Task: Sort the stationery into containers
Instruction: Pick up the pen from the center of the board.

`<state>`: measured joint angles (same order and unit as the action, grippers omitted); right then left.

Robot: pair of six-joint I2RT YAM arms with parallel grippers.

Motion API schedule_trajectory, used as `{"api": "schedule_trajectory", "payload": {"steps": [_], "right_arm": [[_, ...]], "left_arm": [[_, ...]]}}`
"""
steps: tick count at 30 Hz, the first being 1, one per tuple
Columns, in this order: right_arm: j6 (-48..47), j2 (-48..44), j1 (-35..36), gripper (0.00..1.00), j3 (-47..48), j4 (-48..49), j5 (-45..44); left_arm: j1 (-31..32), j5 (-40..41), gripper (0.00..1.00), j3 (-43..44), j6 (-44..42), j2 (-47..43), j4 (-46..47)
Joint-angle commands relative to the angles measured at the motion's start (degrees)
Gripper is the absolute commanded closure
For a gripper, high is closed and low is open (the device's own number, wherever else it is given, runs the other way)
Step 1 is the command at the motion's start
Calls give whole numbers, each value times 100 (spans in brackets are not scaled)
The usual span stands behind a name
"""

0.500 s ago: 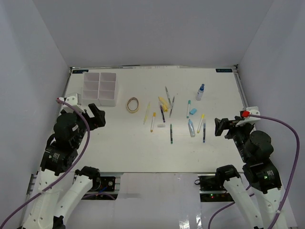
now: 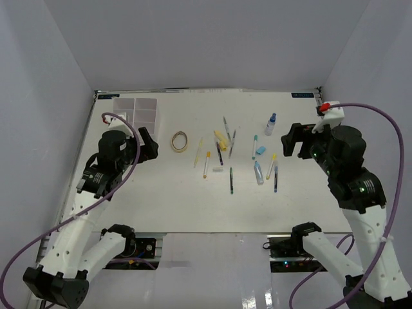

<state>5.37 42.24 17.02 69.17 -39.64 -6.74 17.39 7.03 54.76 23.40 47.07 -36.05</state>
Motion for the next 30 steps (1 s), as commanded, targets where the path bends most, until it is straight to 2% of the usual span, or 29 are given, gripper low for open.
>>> {"api": "schedule_trajectory", "payload": {"steps": [1,6,12,16,19,20,30], "right_arm": [[446,539,39,9,45,-212,348],[878,1258,152,10,-342,499,534],[1308,2374,1188,8,-386,808,-520],[1572,3017,1541,2,-447,1211,-1134],[1792,3579,1647,0,-466,1501,-1268],[1836,3711,1664,4,-457,1555,-1251],[2197,5513,1770,21,158,2012,-1575]], "left_arm": [[19,-140,2,-71,86,241,546],[19,-96,2,-509,-46,435,1108],[10,-105,2,-1099,-107,531,1592],[10,0,2,-1222,-204,523,1593],[10,44,2,-1336,-213,417,1584],[10,53,2,-1345,-222,400,1575],[10,-35,2,-1328,-204,514,1566]]}}
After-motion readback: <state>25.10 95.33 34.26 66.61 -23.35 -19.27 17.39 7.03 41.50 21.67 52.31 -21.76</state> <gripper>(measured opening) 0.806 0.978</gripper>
